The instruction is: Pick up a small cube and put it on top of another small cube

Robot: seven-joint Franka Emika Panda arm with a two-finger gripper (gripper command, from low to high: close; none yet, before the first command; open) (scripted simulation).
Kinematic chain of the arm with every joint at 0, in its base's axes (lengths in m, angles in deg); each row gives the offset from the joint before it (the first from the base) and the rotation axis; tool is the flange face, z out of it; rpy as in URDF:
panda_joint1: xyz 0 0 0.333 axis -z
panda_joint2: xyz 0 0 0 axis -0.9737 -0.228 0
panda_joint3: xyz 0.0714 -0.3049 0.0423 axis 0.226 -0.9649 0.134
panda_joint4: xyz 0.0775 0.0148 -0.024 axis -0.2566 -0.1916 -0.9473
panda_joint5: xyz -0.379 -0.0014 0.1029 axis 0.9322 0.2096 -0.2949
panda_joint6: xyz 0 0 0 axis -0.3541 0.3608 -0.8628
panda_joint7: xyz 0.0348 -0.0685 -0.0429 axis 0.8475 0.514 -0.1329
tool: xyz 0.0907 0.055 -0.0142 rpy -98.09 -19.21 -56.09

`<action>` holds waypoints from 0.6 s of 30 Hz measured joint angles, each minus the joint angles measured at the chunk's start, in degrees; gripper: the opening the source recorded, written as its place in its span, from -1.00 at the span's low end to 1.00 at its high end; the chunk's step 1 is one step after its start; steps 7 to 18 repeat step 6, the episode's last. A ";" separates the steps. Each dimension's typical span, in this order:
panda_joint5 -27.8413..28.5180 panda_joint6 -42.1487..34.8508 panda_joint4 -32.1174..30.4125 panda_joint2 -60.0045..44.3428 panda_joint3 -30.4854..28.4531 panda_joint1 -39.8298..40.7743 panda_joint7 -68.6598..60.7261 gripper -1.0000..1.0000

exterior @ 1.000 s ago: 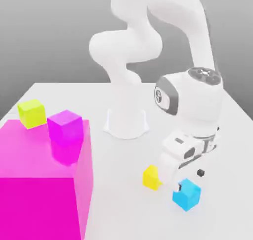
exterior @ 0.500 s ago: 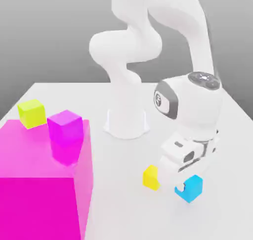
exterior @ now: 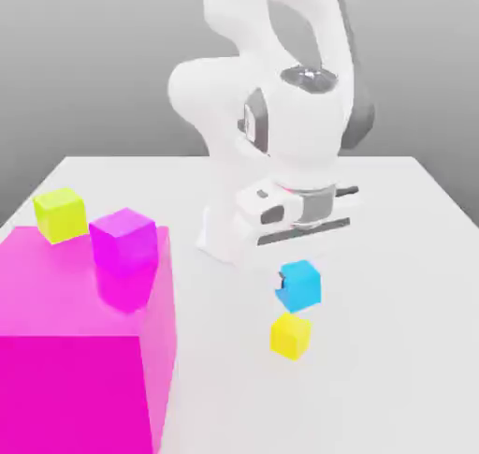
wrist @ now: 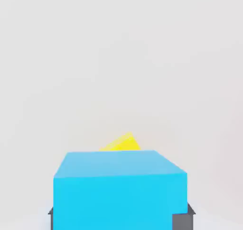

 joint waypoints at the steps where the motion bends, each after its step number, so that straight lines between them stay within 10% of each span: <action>1: 0.24 1.93 0.07 -2.00 0.01 0.09 0.17 -1.00; 3: 0.82 5.85 0.24 -6.09 0.00 0.26 0.58 -1.00; 4: 1.18 7.78 0.33 -8.11 -0.12 0.27 0.82 1.00; 18: 1.19 7.78 0.33 -8.11 -0.13 0.24 0.83 1.00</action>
